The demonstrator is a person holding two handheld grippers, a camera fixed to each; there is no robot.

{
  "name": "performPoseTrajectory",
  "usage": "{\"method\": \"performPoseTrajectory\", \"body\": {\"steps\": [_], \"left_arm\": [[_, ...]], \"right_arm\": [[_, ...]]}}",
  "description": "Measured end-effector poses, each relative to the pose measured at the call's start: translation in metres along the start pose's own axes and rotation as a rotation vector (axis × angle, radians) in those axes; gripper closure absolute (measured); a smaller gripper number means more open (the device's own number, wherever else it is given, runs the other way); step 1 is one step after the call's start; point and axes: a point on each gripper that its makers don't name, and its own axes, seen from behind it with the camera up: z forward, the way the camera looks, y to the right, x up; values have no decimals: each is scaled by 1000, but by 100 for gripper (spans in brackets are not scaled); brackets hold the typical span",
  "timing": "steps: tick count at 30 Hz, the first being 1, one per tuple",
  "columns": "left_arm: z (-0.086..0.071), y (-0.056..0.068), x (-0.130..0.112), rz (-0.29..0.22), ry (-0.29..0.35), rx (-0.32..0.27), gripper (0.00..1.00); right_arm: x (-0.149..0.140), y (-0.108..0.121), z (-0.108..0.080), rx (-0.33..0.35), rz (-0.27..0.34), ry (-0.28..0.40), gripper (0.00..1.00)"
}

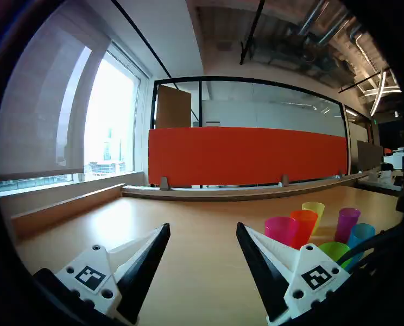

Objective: Pour water

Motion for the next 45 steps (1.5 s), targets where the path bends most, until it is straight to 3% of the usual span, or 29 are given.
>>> {"method": "performPoseTrajectory", "body": {"steps": [21,35,45], "left_arm": [[-1,2,-2,2,-3,-5,10],[-1,2,-2,3,-4,-5,10],[-1,2,-2,3,-4,-5,10]], "right_arm": [[-2,3,-2,1,2,8,0],[-3,10,-8,-9,-25,68,0],[-11,5,-5,11,11,102,0]]}}
